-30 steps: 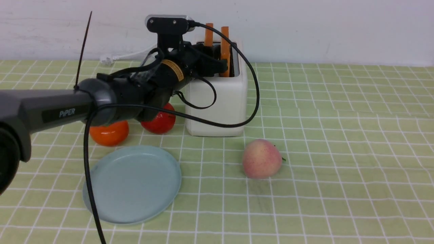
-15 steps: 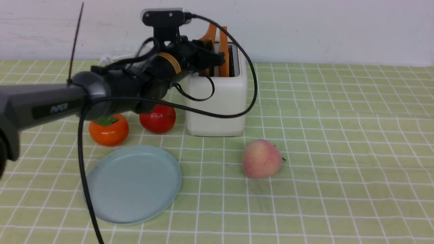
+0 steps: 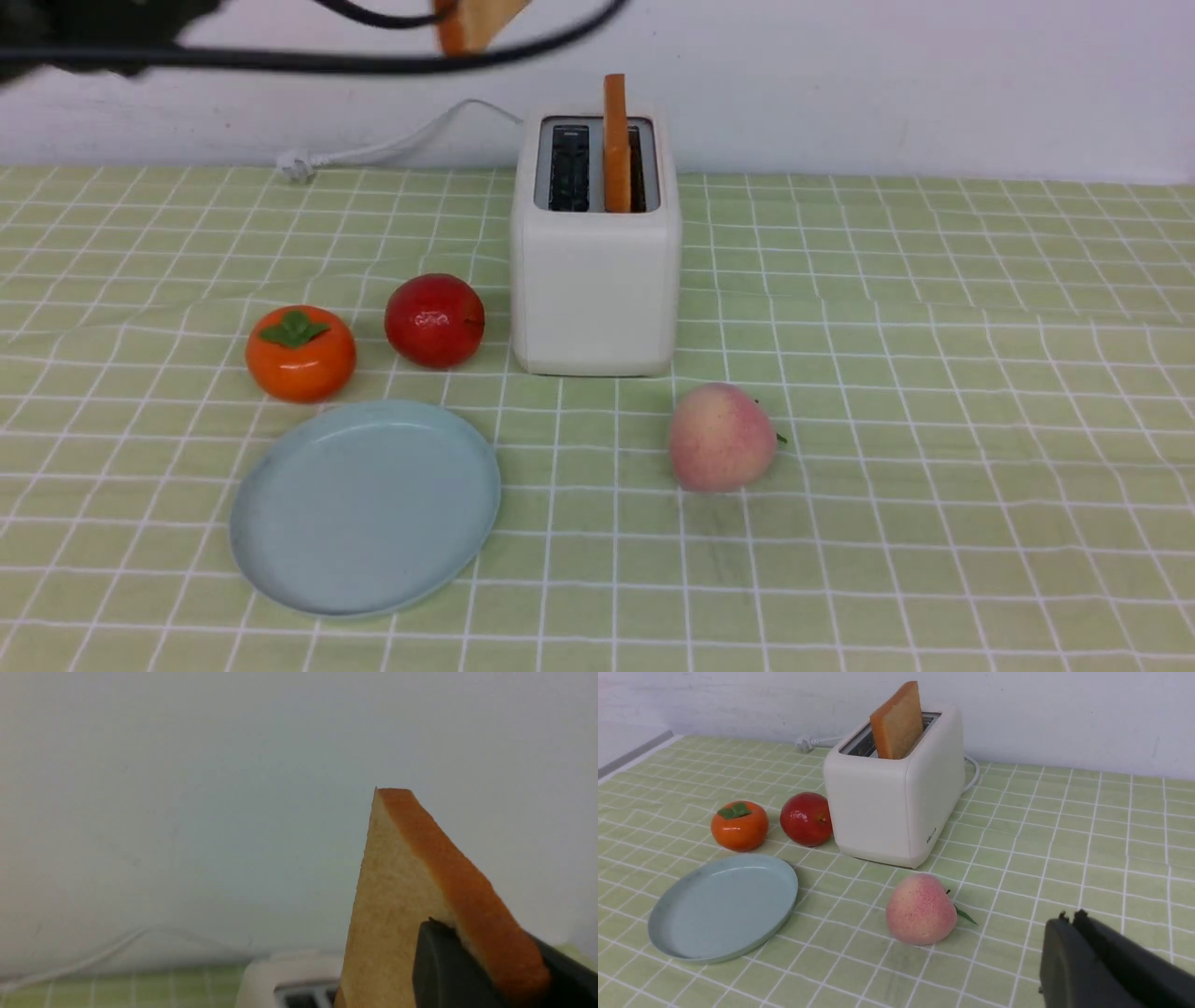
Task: Take toasted bread from bread machine on green coffee tablecloth place on plate.
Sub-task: 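Reach for a toast slice standing in the toaster with the left gripper, then place the slice of bread on the plate with the left gripper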
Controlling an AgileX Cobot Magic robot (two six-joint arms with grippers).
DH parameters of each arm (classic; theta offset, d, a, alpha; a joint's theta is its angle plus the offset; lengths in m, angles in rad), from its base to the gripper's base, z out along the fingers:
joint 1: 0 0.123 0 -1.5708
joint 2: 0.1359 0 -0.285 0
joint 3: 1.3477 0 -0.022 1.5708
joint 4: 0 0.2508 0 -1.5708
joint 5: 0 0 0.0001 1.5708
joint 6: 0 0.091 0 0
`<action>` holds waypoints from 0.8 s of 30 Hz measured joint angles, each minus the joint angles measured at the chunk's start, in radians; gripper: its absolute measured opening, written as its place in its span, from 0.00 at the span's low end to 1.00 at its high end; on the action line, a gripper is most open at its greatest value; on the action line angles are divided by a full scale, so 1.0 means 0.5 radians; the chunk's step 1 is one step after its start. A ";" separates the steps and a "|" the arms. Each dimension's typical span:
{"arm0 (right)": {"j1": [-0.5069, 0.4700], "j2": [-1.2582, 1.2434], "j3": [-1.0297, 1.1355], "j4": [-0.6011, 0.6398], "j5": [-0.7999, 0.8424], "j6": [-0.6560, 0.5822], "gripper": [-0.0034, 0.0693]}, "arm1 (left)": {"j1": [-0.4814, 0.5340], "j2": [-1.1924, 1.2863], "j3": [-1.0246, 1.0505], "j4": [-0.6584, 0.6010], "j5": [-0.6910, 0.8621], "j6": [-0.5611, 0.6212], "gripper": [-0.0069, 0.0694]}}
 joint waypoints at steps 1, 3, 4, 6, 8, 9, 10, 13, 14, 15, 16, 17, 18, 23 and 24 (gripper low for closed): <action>0.000 0.000 0.000 0.000 0.004 -0.002 0.05 | 0.000 -0.104 0.023 -0.002 0.270 -0.002 0.21; 0.000 0.000 0.000 0.000 0.007 -0.006 0.05 | 0.000 -0.219 0.124 -0.034 0.465 0.026 0.21; 0.000 0.000 0.000 0.000 0.010 -0.006 0.05 | 0.000 -0.291 0.208 -0.073 0.539 0.053 0.21; 0.000 0.000 0.000 0.000 0.018 -0.006 0.05 | 0.000 -0.443 0.405 -0.174 0.612 0.122 0.21; 0.000 0.000 0.000 0.000 0.030 -0.006 0.05 | 0.000 -0.590 0.686 -0.336 0.648 0.230 0.21; 0.000 0.000 0.000 0.000 0.038 -0.006 0.05 | 0.000 -0.640 0.764 -0.399 0.653 0.257 0.21; 0.000 0.000 0.000 0.001 0.044 -0.006 0.05 | 0.000 -0.680 0.868 -0.461 0.653 0.291 0.21; 0.000 0.000 0.000 0.020 0.059 -0.007 0.05 | 0.000 -0.731 1.175 -0.623 0.577 0.356 0.21; 0.000 0.000 0.000 0.031 0.061 -0.007 0.05 | 0.000 -0.721 1.308 -0.679 0.502 0.368 0.21; 0.000 0.000 0.000 0.039 0.063 -0.007 0.05 | 0.000 -0.703 1.382 -0.716 0.435 0.372 0.21; 0.000 0.000 0.000 0.041 0.063 -0.007 0.05 | 0.000 -0.688 1.427 -0.744 0.379 0.372 0.21; 0.000 0.000 0.000 0.046 0.068 -0.007 0.05 | 0.000 -0.665 1.465 -0.765 0.306 0.372 0.21; 0.000 0.000 0.000 0.047 0.072 -0.007 0.05 | 0.000 -0.637 1.487 -0.780 0.236 0.372 0.21; 0.000 0.000 0.000 0.054 0.082 -0.007 0.05 | 0.000 -0.455 1.496 -0.799 -0.062 0.373 0.21; 0.000 0.000 0.000 0.054 0.088 -0.007 0.05 | 0.000 -0.412 1.496 -0.801 -0.096 0.373 0.21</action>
